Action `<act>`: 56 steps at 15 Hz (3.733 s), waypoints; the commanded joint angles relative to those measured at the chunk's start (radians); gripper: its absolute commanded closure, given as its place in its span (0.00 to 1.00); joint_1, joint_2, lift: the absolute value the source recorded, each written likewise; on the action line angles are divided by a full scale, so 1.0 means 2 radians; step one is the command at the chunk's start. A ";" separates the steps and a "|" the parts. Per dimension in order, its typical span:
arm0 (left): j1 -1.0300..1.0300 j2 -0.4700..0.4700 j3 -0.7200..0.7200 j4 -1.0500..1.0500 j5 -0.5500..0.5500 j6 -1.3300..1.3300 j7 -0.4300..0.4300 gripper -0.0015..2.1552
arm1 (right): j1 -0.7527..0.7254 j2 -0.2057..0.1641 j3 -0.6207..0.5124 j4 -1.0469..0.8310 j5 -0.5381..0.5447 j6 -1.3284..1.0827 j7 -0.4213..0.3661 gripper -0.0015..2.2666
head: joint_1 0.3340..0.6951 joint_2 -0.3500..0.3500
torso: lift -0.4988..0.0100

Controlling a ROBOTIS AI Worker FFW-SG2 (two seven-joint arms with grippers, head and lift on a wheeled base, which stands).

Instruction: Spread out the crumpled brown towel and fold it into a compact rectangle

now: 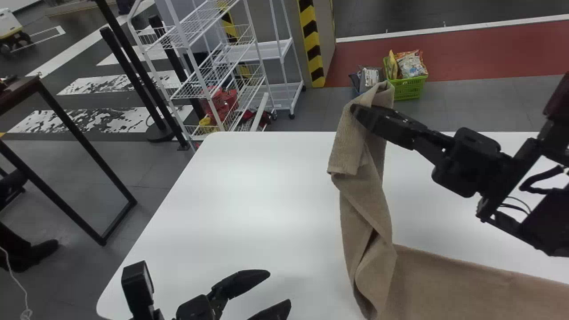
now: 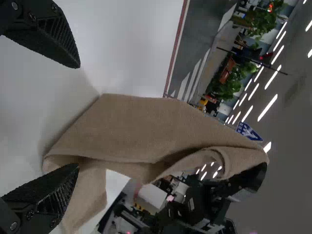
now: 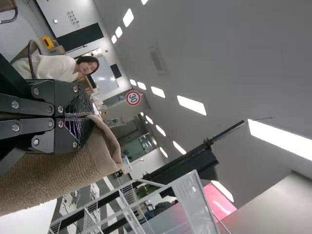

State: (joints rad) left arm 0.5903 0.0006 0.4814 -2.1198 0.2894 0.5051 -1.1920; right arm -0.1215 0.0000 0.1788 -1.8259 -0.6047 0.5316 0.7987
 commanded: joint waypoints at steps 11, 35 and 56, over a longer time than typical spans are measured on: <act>0.029 -0.002 -0.133 -0.058 0.003 0.002 0.014 0.05 | -0.027 0.000 0.059 0.081 -0.022 -0.119 0.015 0.54 | 1.00 0.94 | 0.73; 0.026 -0.002 -0.254 -0.044 -0.039 -0.035 0.045 0.05 | -0.030 0.000 0.105 0.168 -0.035 -0.137 0.052 0.54 | 1.00 0.78 | 0.73; -0.058 -0.002 -0.313 0.120 -0.066 -0.193 0.150 0.05 | -0.029 0.000 0.090 0.092 -0.073 0.028 0.052 0.54 | 1.00 0.78 | 0.73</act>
State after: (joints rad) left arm 0.4791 0.0000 -0.1318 -1.8909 0.1818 0.1323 -0.9025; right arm -0.1824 0.0000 0.3590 -1.6322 -0.7423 0.5888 0.9026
